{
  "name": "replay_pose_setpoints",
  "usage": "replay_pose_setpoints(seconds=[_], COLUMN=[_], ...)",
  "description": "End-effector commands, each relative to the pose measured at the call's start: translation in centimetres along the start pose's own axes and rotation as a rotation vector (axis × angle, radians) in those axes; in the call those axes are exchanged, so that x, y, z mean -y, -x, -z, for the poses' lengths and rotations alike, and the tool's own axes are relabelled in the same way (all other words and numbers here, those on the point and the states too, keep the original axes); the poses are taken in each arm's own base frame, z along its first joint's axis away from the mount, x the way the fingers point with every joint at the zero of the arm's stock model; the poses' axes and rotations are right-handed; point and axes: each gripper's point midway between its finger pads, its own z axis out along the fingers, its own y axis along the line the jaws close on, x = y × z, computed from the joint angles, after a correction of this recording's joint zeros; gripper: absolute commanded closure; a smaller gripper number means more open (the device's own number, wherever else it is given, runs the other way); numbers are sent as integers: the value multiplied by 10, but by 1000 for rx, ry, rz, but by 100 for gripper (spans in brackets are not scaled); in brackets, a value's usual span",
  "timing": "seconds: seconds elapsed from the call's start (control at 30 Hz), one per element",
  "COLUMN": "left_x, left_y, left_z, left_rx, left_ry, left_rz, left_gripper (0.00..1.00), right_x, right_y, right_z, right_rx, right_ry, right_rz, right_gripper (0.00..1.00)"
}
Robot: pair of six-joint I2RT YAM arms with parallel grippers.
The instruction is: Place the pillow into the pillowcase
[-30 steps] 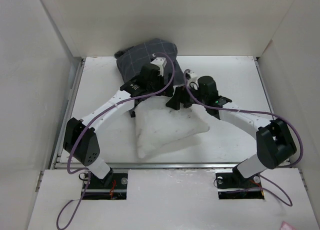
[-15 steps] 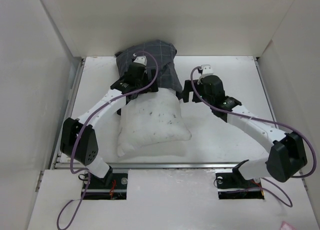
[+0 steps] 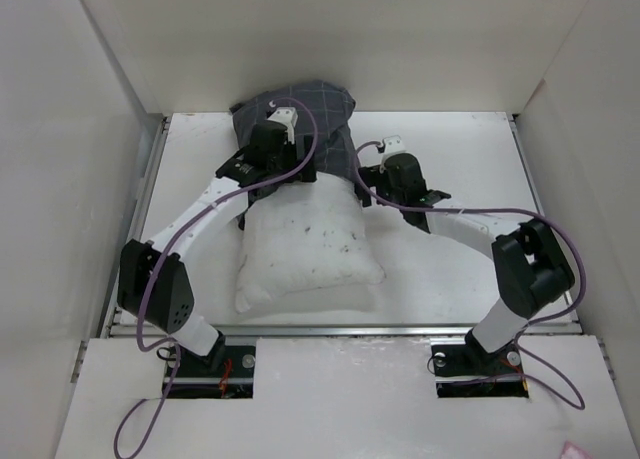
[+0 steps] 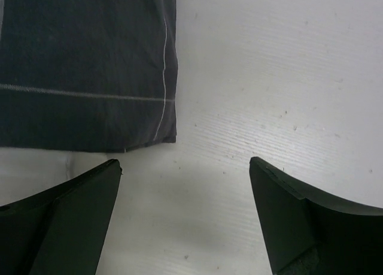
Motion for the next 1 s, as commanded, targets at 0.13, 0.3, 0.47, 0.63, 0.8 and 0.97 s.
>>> replay_pose_setpoints(seconds=[0.13, 0.3, 0.47, 0.63, 0.8, 0.97], left_x=[37, 72, 113, 98, 73, 43], left_y=[44, 24, -42, -107, -121, -150], left_z=[62, 84, 71, 47, 31, -7], left_rx=[159, 120, -64, -225, -216, -248], left_ry=[-118, -110, -137, 60, 313, 539], left_rz=[-126, -178, -144, -119, -35, -94], left_gripper=[0, 0, 0, 0, 0, 67], right_x=[-25, -28, -33, -38, -43, -54], right_y=[61, 77, 80, 73, 67, 83], right_z=[-30, -40, -20, -8, -4, 16], right_rx=[198, 214, 221, 196, 163, 193], right_ry=[70, 62, 112, 155, 216, 293], right_rz=[-48, -82, -89, -90, -115, -122], right_gripper=[18, 96, 100, 100, 100, 100])
